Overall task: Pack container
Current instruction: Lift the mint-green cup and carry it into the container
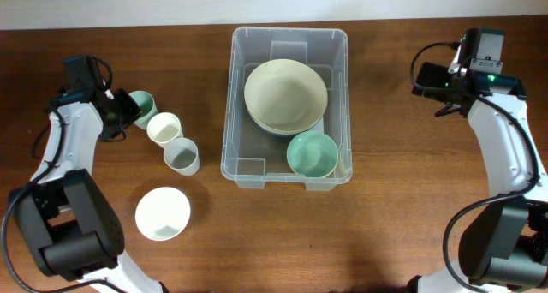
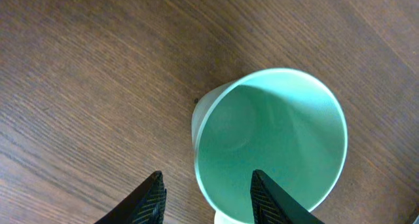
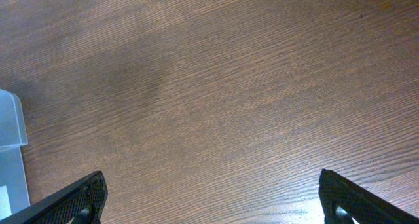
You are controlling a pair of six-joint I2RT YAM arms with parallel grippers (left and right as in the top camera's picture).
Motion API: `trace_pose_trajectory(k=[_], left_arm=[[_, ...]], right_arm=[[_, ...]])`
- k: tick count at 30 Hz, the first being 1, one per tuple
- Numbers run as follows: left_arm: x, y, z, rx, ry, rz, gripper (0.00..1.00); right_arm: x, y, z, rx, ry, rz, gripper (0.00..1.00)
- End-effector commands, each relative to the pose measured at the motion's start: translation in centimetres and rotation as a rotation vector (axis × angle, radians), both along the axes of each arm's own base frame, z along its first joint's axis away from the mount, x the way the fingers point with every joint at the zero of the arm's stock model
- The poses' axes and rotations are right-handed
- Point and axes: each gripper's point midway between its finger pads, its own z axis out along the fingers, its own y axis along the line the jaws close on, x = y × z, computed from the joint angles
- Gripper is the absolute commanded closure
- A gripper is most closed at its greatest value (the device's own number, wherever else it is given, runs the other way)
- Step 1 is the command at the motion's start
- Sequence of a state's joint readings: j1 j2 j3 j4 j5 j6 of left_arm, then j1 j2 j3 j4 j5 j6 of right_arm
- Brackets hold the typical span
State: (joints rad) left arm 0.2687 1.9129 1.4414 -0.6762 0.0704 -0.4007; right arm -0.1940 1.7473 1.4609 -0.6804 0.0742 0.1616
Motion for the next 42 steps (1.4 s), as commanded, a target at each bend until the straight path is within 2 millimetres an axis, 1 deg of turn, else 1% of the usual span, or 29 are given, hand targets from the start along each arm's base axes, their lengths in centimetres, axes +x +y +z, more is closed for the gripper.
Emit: trace_pose_trajectory(k=[1, 8, 10, 13, 15, 17, 20, 23, 24, 28, 30, 33, 35, 38, 42], left_arm=[[0.0, 0.5, -0.3, 0.012, 0.0, 0.0, 0.53], [-0.1, 0.4, -2.9, -0.002, 0.05, 0.0, 0.52], [0.0, 0.5, -3.1, -0.002, 0.049, 0.0, 0.54], [0.5, 0.6, -2.4, 0.005, 0.026, 0.0, 0.72], [1.0, 0.8, -1.6, 0.01, 0.006, 0.0, 0.82], [1.4, 0.9, -0.5, 0.017, -0.015, 0.0, 0.89], [2.1, 1.5, 1.7, 0.031, -0.06, 0.007, 0.99], [2.6, 2.0, 4.5, 0.045, -0.111, 0.015, 0.99], [2.6, 2.0, 6.2, 0.052, -0.133, 0.015, 0.99], [1.8, 1.5, 10.4, 0.061, -0.185, 0.011, 0.99], [1.2, 0.4, 12.5, 0.036, -0.219, -0.015, 0.99], [0.2, -2.6, 15.0, -0.015, -0.261, -0.082, 0.99], [-0.6, -4.7, 16.2, -0.027, -0.268, -0.126, 0.99], [-1.7, -8.4, 17.1, -0.04, -0.257, -0.205, 1.0], [-2.7, -13.5, 17.0, -0.047, -0.228, -0.345, 0.99]], right_arm=[[0.1, -0.3, 1.6, -0.01, -0.037, -0.015, 0.01], [0.1, -0.3, 1.6, -0.01, -0.037, -0.015, 0.01], [0.1, -0.3, 1.6, -0.01, -0.037, -0.015, 0.01], [0.1, -0.3, 1.6, -0.01, -0.037, -0.015, 0.01], [0.1, -0.3, 1.6, -0.01, -0.037, -0.015, 0.01], [0.1, -0.3, 1.6, -0.01, -0.037, -0.015, 0.01], [0.1, -0.3, 1.6, -0.01, -0.037, -0.015, 0.01], [0.1, -0.3, 1.6, -0.01, -0.037, -0.015, 0.01], [0.1, -0.3, 1.6, -0.01, -0.037, -0.015, 0.01], [0.1, -0.3, 1.6, -0.01, -0.037, -0.015, 0.01], [0.1, -0.3, 1.6, -0.01, -0.037, -0.015, 0.01], [0.1, -0.3, 1.6, -0.01, -0.037, -0.015, 0.01], [0.1, -0.3, 1.6, -0.01, -0.037, -0.015, 0.01], [0.1, -0.3, 1.6, -0.01, -0.037, -0.015, 0.01], [0.1, -0.3, 1.6, -0.01, -0.037, -0.015, 0.01]])
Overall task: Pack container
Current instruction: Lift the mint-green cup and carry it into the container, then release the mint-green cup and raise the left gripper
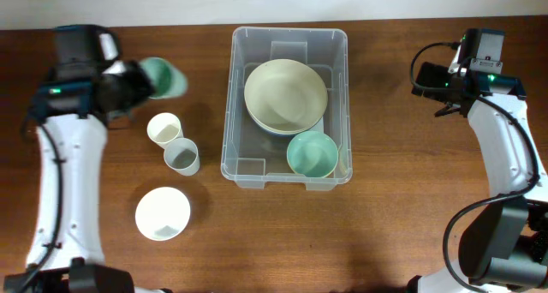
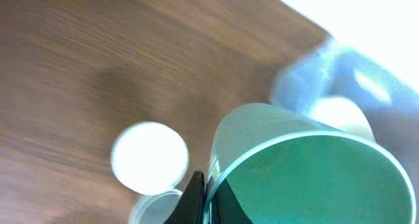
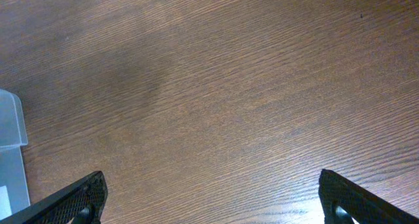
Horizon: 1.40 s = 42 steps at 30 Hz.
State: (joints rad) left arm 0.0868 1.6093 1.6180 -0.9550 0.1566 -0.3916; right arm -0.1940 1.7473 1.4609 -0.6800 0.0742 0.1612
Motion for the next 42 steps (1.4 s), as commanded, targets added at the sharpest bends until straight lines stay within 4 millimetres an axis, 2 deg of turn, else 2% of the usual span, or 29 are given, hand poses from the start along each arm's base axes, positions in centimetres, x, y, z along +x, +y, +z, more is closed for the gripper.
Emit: trace_pose_trajectory(k=[1, 6, 16, 24, 35, 40, 42], left_arm=[[-0.6, -4.8, 0.8, 0.006, -0.012, -0.158, 0.99], [-1.9, -10.0, 0.0, 0.06, 0.022, -0.278, 0.99], [-5.8, -16.7, -2.9, 0.152, 0.104, -0.459, 0.99], [-6.9, -17.9, -6.9, 0.223, 0.182, -0.497, 0.99], [-5.7, -18.5, -13.4, 0.243, 0.295, -0.505, 0.99], [-5.7, -18.6, -14.5, 0.249, 0.322, -0.507, 0.98], [-5.7, -18.6, -14.4, 0.248, 0.318, -0.507, 0.88]], right_arm=[[0.1, -0.3, 1.6, -0.01, -0.037, -0.015, 0.01], [0.1, -0.3, 1.6, -0.01, -0.037, -0.015, 0.01], [0.1, -0.3, 1.6, -0.01, -0.037, -0.015, 0.01], [0.1, -0.3, 1.6, -0.01, -0.037, -0.015, 0.01], [0.1, -0.3, 1.6, -0.01, -0.037, -0.015, 0.01], [0.1, -0.3, 1.6, -0.01, -0.037, -0.015, 0.01], [0.1, -0.3, 1.6, -0.01, -0.037, -0.015, 0.01]])
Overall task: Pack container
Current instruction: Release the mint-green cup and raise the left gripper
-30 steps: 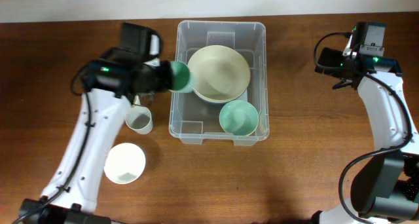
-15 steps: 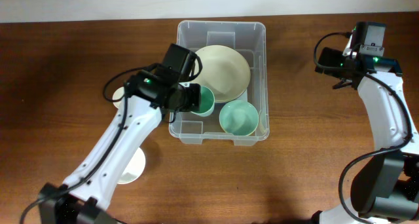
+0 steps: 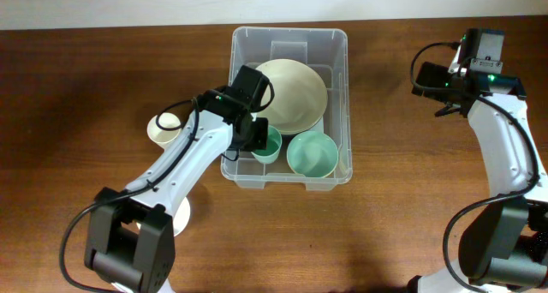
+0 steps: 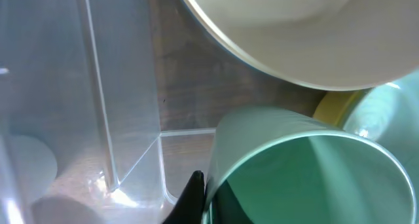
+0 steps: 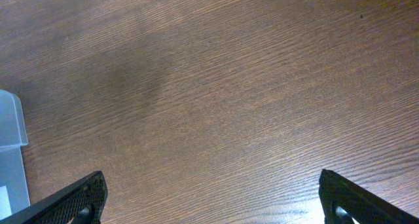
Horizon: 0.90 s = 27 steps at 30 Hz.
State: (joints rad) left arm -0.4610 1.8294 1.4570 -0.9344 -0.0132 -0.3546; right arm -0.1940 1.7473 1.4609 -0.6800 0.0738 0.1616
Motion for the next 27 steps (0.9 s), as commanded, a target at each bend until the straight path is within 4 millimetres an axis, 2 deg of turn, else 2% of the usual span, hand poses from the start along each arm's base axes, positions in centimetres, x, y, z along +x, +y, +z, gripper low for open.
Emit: trace_pose_trajectory(k=[1, 5, 10, 14, 18, 19, 23, 27], left_arm=[[0.1, 0.0, 0.0, 0.008, -0.01, -0.008, 0.83], [0.3, -0.1, 0.3, 0.003, -0.019, -0.008, 0.66], [1.2, -0.5, 1.9, -0.015, -0.061, -0.011, 0.6], [2.5, -1.0, 5.4, -0.057, -0.146, -0.006, 0.59], [3.6, -0.9, 10.4, -0.106, -0.267, -0.011, 0.58], [3.7, -0.7, 11.6, -0.111, -0.293, -0.013, 0.55], [3.6, 2.4, 16.0, -0.069, -0.403, 0.057, 0.48], [2.9, 7.0, 18.6, 0.009, -0.464, 0.161, 0.44]], right_arm=[[0.1, -0.3, 1.6, -0.01, -0.037, -0.015, 0.01], [0.1, -0.3, 1.6, -0.01, -0.037, -0.015, 0.01], [0.1, -0.3, 1.6, -0.01, -0.037, -0.015, 0.01], [0.1, -0.3, 1.6, -0.01, -0.037, -0.015, 0.01], [0.1, -0.3, 1.6, -0.01, -0.037, -0.015, 0.01], [0.1, -0.3, 1.6, -0.01, -0.037, -0.015, 0.01], [0.1, -0.3, 1.6, -0.01, -0.037, -0.015, 0.01], [0.1, -0.3, 1.6, -0.011, -0.037, -0.015, 0.01]])
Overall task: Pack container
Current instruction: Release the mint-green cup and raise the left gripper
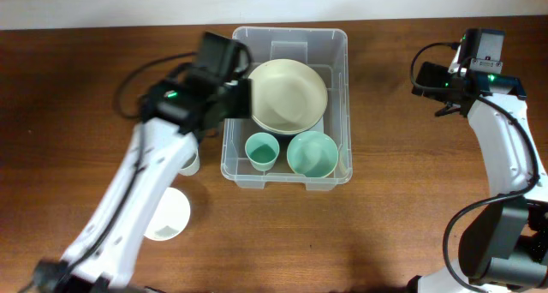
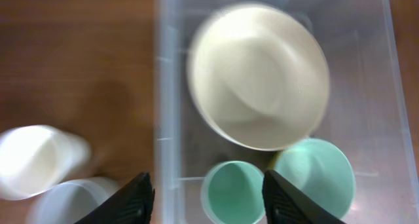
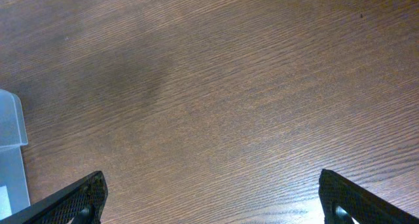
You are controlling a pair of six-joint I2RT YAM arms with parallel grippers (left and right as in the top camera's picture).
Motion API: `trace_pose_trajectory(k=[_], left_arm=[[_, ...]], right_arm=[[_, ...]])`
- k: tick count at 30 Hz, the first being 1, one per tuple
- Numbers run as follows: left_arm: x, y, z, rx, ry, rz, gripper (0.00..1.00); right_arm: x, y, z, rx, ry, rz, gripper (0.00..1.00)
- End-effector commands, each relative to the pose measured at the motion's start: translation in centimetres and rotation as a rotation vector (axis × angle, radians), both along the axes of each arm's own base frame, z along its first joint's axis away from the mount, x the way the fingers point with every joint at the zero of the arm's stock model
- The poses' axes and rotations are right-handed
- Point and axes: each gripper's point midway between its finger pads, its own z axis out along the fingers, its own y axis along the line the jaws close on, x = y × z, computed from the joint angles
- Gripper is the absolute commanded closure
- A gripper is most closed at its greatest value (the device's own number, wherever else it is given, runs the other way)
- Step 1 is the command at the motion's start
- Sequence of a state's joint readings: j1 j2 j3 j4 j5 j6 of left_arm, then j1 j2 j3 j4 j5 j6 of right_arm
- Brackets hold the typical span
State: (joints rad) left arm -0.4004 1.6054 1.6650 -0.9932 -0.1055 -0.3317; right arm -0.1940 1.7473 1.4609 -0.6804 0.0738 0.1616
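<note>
The clear plastic container (image 1: 289, 32) stands mid-table. It holds a cream bowl (image 1: 285, 94), a small green cup (image 1: 260, 151) and a green bowl (image 1: 312, 153). In the left wrist view the green cup (image 2: 232, 191) stands upright in the container's front left corner, apart from my fingers. My left gripper (image 2: 206, 188) hangs open and empty high above the container's left wall (image 2: 163, 119). My right gripper (image 3: 209, 198) is open over bare wood at the far right, holding nothing.
Left of the container stand a white cup (image 2: 36, 160) and a grey cup (image 2: 72, 201), mostly hidden under my left arm in the overhead view. A white bowl (image 1: 167, 214) sits at the front left. The right arm (image 1: 497, 139) runs along the table's right side.
My left gripper has let go of the green cup, which now stands in the container, and has risen well above it, open. The right arm has not moved.
My left gripper was open around the green cup at the far left of the table. Then it held the cup in the air, shut on it. Then it had the cup down inside the container. Now the cup stands there free.
</note>
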Motion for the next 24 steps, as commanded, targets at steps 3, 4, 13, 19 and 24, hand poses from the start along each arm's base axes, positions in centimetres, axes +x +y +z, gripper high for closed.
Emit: trace_pose_trajectory(k=[3, 4, 13, 19, 24], left_arm=[[-0.6, 7.8, 3.9, 0.079, -0.09, 0.202, 0.43], [-0.7, 9.2, 4.1, 0.071, -0.088, 0.25, 0.43], [-2.0, 18.8, 1.4, 0.038, 0.057, 0.531, 0.35], [-0.8, 19.3, -2.0, -0.02, 0.158, 0.534, 0.35], [0.1, 19.4, -5.5, -0.005, 0.252, 0.533, 0.35]], right_arm=[[0.1, -0.3, 1.6, -0.011, -0.037, -0.015, 0.01], [0.1, -0.3, 1.6, -0.011, -0.037, -0.015, 0.01], [0.1, -0.3, 1.6, -0.011, -0.037, -0.015, 0.01], [0.1, -0.3, 1.6, -0.011, -0.037, -0.015, 0.01], [0.1, -0.3, 1.6, -0.011, -0.037, -0.015, 0.01]])
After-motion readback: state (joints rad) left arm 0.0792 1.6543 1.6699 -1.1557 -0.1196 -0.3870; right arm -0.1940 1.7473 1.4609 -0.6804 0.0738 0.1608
